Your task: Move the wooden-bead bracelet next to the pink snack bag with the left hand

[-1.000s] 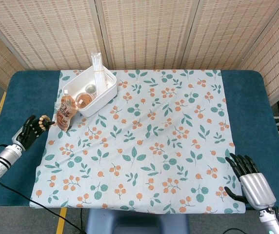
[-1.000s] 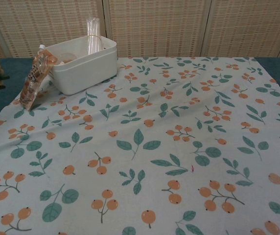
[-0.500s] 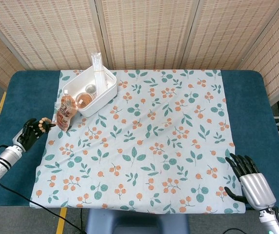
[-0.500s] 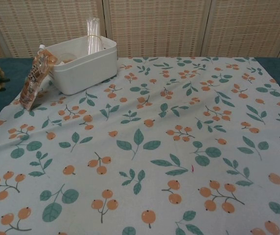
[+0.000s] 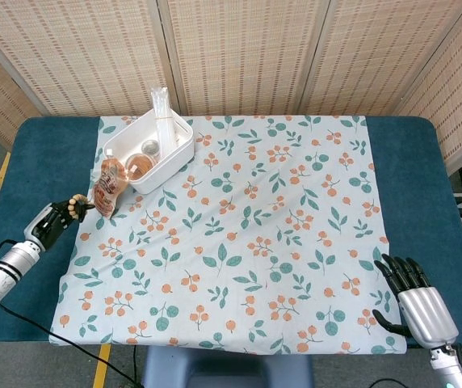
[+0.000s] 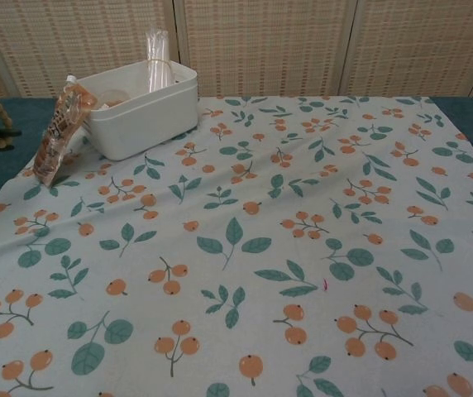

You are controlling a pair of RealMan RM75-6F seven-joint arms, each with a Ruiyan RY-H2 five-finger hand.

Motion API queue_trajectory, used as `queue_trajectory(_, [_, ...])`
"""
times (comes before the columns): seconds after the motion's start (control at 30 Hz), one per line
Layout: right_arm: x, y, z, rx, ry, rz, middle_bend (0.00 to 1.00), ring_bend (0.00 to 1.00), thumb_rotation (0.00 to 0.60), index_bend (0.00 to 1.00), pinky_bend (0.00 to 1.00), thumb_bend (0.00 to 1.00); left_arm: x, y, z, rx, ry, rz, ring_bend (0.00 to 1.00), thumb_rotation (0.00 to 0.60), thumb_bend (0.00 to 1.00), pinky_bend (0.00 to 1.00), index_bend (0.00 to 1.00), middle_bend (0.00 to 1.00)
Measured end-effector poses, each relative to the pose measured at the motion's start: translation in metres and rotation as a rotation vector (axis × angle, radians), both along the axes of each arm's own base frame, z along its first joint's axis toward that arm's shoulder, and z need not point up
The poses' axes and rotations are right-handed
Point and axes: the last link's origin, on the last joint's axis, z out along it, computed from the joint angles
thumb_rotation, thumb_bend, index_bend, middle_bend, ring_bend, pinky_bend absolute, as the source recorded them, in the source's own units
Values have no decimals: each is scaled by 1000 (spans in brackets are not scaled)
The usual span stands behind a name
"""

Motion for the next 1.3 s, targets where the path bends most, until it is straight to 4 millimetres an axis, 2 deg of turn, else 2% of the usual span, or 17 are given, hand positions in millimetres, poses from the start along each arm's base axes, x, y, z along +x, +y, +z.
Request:
queue_trajectory(0.13, [0,0,0,1,1,-2,0,0,450,0,0,236,-1,0,-1,-2,17,-1,201,297,505,0,569,645])
queue_trajectory(0.23, [0,-1,0,1,2,-2,0,0,451,0,0,236,-1,0,-2,-7,28,-4,201,269,489,0,569,645])
queue_trajectory(0.4, [0,-1,-1,4,3,-3,0,0,451,0,0,236,-1,0,-2,-11,34,-2,201,258,464,0,570,645])
queue_trajectory(0.47, [0,-1,0,1,2,-3,0,0,451,0,0,236,-1,0,-2,-14,42,-5,201,283,463,0,571,647])
queue_trajectory(0.57, [0,-1,0,0,1,-3,0,0,450,0,0,236,-1,-1,-2,-19,49,-14,201,363,476,0,571,650])
queue_trajectory(0.7, [0,-1,0,1,1,-2,0,0,451,0,0,236,1,-1,-3,-22,59,-25,201,437,548,0,571,650])
queue_trajectory(0.9, [0,-1,0,-1,1,-2,0,0,451,0,0,236,1,0,-3,-19,48,-16,201,438,616,0,570,649])
queue_trajectory(0.97, [0,-1,0,0,1,-2,0,0,450,0,0,236,1,0,-3,-18,38,-11,201,422,652,0,570,649])
queue_trajectory(1.07, [0,-1,0,1,2,-1,0,0,451,0,0,236,2,-1,-2,-18,21,-7,201,327,721,0,570,648])
queue_trajectory(1.1, [0,-1,0,1,2,-1,0,0,451,0,0,236,2,-1,-2,-18,17,-9,201,292,769,0,570,647])
queue_trajectory(1.2, [0,-1,0,0,1,-1,0,0,450,0,0,236,4,-1,-1,-14,5,-17,200,241,948,0,570,640])
queue_trajectory(1.27, [0,-1,0,-1,1,0,0,0,450,0,0,236,5,-1,-1,-12,2,-23,197,303,1000,0,566,632])
queue_trajectory(1.3, [0,-1,0,-1,1,0,0,0,450,0,0,236,5,-1,-1,-12,5,-27,192,391,1000,0,563,623])
